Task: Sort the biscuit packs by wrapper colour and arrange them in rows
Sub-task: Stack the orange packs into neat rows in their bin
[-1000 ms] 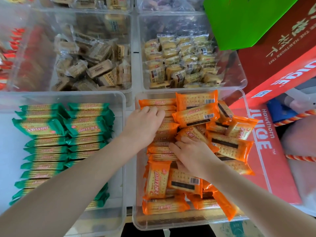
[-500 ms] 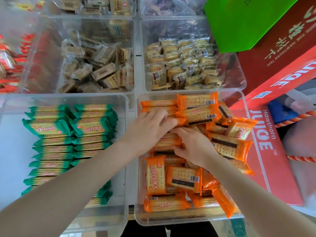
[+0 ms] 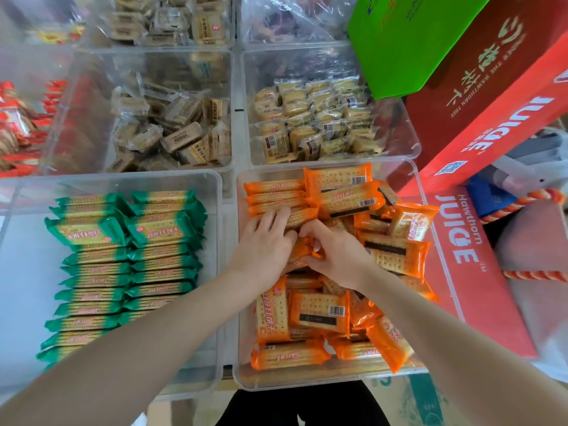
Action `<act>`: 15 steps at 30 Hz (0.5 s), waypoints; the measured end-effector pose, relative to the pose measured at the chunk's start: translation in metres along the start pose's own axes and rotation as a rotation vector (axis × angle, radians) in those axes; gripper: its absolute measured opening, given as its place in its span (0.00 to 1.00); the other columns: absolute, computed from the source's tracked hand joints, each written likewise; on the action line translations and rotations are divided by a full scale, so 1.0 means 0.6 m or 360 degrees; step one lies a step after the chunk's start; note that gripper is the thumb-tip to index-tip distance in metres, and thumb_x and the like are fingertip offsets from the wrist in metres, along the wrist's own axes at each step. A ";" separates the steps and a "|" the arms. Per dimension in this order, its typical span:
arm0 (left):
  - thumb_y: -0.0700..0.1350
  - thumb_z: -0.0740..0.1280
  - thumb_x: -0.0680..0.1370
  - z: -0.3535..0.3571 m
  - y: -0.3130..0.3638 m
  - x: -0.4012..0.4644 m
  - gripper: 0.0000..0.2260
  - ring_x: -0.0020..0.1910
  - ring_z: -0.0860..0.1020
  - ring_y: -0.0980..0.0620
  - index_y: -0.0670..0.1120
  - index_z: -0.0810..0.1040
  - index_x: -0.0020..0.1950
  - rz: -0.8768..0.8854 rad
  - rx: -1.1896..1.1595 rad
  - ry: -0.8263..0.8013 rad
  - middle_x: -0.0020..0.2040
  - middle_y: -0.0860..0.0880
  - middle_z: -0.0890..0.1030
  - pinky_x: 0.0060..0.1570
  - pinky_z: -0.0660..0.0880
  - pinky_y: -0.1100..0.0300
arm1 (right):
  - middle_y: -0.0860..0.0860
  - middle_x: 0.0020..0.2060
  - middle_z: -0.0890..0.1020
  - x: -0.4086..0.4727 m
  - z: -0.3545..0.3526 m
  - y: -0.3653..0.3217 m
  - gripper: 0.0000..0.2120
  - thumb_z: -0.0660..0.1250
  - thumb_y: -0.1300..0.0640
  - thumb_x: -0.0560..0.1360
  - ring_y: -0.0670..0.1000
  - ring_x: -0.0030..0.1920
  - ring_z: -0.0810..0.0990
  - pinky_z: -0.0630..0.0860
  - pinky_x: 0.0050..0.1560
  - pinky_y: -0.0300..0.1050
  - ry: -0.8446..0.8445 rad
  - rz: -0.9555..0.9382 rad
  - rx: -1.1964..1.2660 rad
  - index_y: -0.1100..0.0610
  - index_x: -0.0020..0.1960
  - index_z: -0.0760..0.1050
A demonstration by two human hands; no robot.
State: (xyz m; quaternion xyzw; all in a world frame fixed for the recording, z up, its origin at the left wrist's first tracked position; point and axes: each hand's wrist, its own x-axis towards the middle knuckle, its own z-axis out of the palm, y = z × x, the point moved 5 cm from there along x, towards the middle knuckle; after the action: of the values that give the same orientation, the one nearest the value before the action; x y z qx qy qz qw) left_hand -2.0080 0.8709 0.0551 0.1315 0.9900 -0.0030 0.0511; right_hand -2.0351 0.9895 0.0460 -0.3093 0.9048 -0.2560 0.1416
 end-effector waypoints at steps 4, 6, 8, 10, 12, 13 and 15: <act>0.60 0.66 0.73 0.003 -0.013 0.009 0.25 0.70 0.57 0.45 0.49 0.71 0.66 0.0006 -0.0116 -0.0132 0.73 0.46 0.57 0.67 0.58 0.50 | 0.47 0.55 0.77 -0.009 -0.010 0.002 0.24 0.69 0.55 0.73 0.45 0.48 0.74 0.71 0.46 0.37 -0.0051 0.0020 0.0196 0.56 0.66 0.65; 0.57 0.67 0.72 0.005 -0.019 0.011 0.25 0.70 0.56 0.45 0.49 0.70 0.66 0.0047 -0.0103 -0.0183 0.73 0.46 0.56 0.67 0.58 0.49 | 0.48 0.61 0.75 -0.016 -0.011 0.003 0.28 0.67 0.52 0.75 0.48 0.56 0.74 0.71 0.53 0.38 -0.0168 0.0045 0.0046 0.55 0.70 0.60; 0.57 0.68 0.71 0.005 -0.025 0.011 0.24 0.70 0.57 0.45 0.50 0.71 0.65 0.0074 -0.0092 -0.0217 0.73 0.45 0.57 0.67 0.59 0.50 | 0.51 0.59 0.76 -0.024 -0.014 0.006 0.24 0.64 0.52 0.77 0.51 0.59 0.73 0.71 0.57 0.42 -0.0246 -0.0017 -0.0309 0.55 0.69 0.62; 0.58 0.68 0.71 0.001 -0.030 0.014 0.25 0.69 0.59 0.45 0.50 0.71 0.64 0.0077 -0.0076 -0.0203 0.72 0.45 0.59 0.67 0.60 0.50 | 0.50 0.52 0.80 -0.037 -0.015 0.000 0.16 0.66 0.54 0.74 0.53 0.55 0.75 0.73 0.55 0.45 -0.0306 -0.0222 -0.0743 0.55 0.61 0.72; 0.59 0.68 0.71 -0.003 -0.030 0.017 0.25 0.68 0.61 0.46 0.50 0.71 0.64 0.0085 -0.0060 -0.0204 0.71 0.46 0.61 0.66 0.61 0.51 | 0.48 0.40 0.83 -0.048 -0.011 0.004 0.12 0.75 0.55 0.64 0.53 0.47 0.79 0.77 0.48 0.46 -0.0336 -0.0318 -0.1014 0.53 0.46 0.81; 0.59 0.68 0.71 -0.005 -0.029 0.018 0.25 0.67 0.62 0.46 0.50 0.70 0.64 0.0089 -0.0045 -0.0206 0.70 0.46 0.61 0.65 0.62 0.51 | 0.47 0.37 0.83 -0.052 -0.008 0.004 0.11 0.77 0.55 0.59 0.52 0.44 0.80 0.78 0.46 0.46 -0.0336 -0.0328 -0.1098 0.52 0.40 0.82; 0.59 0.67 0.72 -0.006 -0.029 0.018 0.25 0.67 0.62 0.46 0.50 0.70 0.65 0.0096 -0.0013 -0.0191 0.70 0.45 0.61 0.64 0.63 0.51 | 0.48 0.35 0.83 -0.054 0.000 -0.006 0.10 0.78 0.55 0.55 0.52 0.42 0.81 0.77 0.45 0.45 -0.0346 -0.0288 -0.1168 0.52 0.35 0.82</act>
State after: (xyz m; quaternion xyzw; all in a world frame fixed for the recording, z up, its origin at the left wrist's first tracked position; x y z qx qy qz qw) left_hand -2.0233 0.8572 0.0572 0.1608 0.9807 -0.0053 0.1109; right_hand -2.0087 1.0075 0.0508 -0.4433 0.8850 0.1074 0.0936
